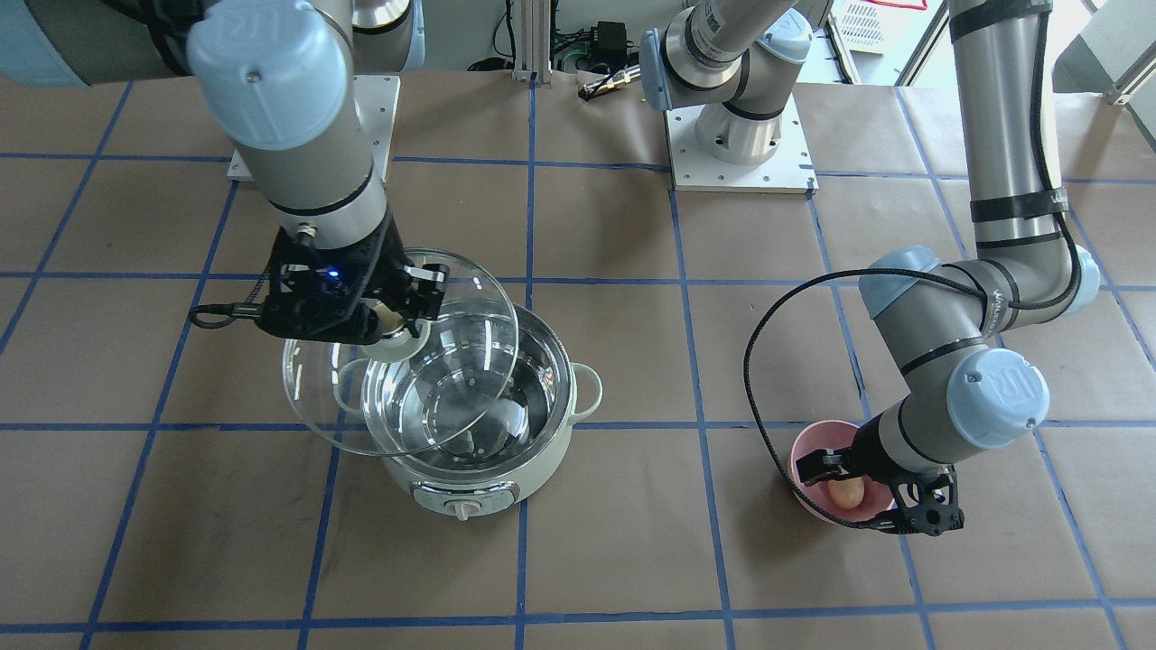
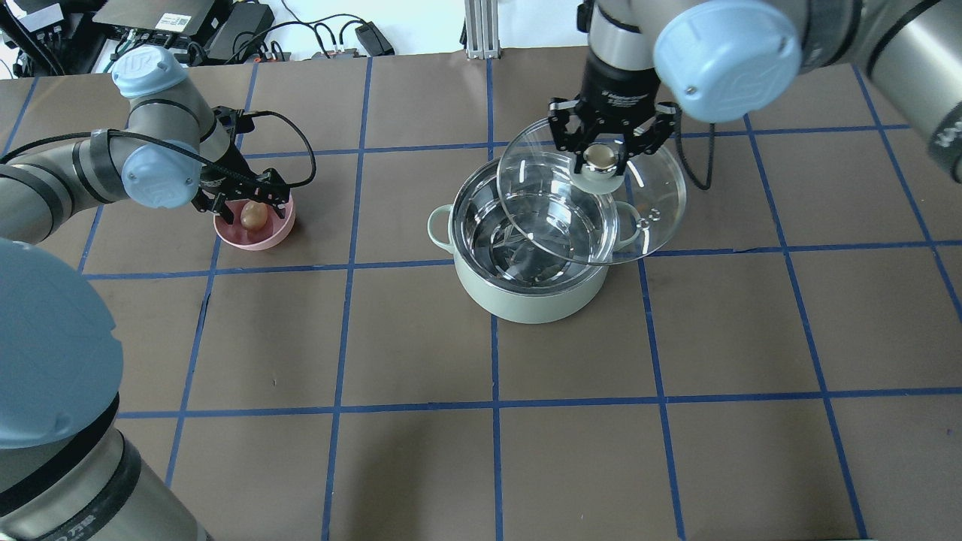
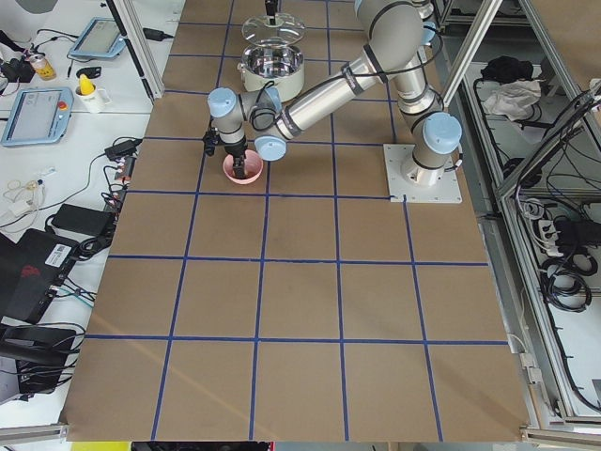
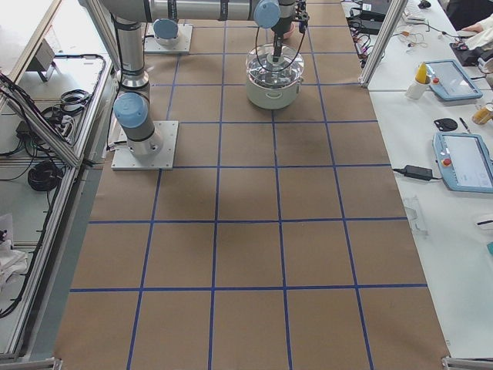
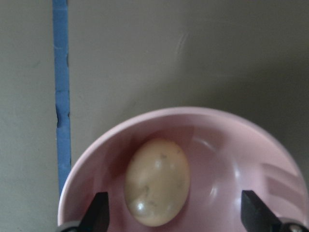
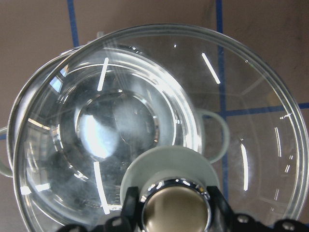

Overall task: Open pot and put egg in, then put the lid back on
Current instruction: 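Lift the glass lid with the right gripper while the left grasps the egg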

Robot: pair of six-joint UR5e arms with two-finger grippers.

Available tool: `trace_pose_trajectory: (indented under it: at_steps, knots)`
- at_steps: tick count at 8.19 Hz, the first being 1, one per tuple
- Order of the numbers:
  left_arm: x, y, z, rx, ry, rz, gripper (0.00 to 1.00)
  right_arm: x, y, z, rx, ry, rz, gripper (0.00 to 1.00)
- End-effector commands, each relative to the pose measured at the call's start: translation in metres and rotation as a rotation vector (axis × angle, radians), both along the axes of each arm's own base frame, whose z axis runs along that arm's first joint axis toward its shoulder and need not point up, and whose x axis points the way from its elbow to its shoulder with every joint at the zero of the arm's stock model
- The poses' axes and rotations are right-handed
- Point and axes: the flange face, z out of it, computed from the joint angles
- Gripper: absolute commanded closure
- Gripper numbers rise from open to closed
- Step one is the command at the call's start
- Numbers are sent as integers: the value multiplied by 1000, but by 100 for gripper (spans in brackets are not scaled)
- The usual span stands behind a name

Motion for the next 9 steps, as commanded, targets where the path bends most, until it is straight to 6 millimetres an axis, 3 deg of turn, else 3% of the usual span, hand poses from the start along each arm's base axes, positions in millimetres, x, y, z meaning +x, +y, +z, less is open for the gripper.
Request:
trace_pose_trajectory:
  at_steps: [1, 3, 4, 7, 8, 9]
  knots:
    - [-1, -1, -11, 12, 14, 0, 6, -118, -15, 32, -20, 11, 76, 100]
    - [-1, -2, -13, 11, 25, 2, 6, -158, -17, 37, -23, 65, 143, 100]
    - [-1, -2, -13, 11, 27, 1, 13, -159, -18, 37, -25, 69, 149, 100]
    - [-1, -3, -16, 12, 27, -1, 14, -165, -21, 34, -25, 74, 209, 100]
    - [0, -3, -18, 12, 28, -9, 19, -165, -21, 34, -25, 73, 209, 100]
    - [0, -3, -16, 11, 28, -35, 33, -165, -21, 34, -25, 75, 207, 100]
